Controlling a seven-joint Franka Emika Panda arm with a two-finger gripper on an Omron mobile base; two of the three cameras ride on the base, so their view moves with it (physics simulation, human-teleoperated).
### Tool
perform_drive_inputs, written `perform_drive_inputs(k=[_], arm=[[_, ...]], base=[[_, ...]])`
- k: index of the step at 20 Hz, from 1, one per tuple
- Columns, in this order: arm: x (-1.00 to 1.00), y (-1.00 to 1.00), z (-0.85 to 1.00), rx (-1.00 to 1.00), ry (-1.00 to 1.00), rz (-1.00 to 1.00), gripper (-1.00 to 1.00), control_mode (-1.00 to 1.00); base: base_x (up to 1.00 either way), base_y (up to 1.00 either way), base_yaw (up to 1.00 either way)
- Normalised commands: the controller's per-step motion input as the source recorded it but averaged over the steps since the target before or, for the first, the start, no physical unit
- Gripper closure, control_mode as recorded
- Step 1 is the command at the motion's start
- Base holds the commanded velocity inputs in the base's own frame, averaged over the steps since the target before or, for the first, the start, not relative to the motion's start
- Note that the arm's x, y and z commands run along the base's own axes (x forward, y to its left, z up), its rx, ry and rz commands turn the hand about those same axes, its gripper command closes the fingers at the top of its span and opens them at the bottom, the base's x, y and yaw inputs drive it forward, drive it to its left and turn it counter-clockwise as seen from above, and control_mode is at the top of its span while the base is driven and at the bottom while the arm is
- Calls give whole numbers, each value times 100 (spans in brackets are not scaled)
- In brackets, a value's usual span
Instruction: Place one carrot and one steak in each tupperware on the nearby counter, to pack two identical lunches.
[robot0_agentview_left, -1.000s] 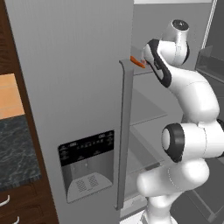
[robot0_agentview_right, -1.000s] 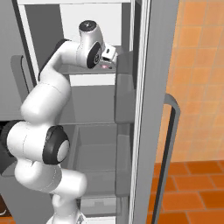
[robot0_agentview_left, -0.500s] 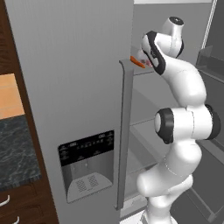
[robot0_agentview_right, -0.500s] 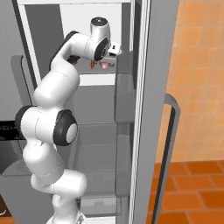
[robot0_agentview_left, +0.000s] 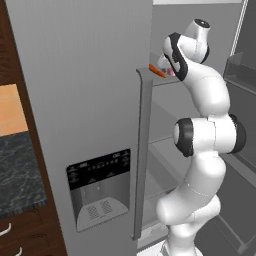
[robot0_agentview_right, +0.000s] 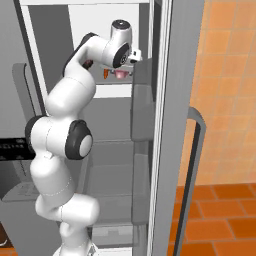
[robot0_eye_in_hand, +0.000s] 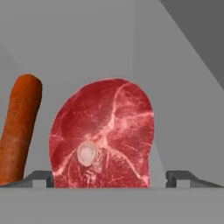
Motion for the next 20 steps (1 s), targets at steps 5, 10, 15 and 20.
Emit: perform_drive_inputs(k=[5, 10, 15, 20], arm=[[0, 0, -44, 0, -4, 0, -100, -100], [0, 0, 0, 0, 0, 0, -100, -100], [0, 0, 0, 0, 0, 0, 100, -100], [-37, 0, 6, 0, -7, 0, 100, -100]], base=[[0, 0, 0], [0, 0, 0], [0, 0, 0], [0, 0, 0]])
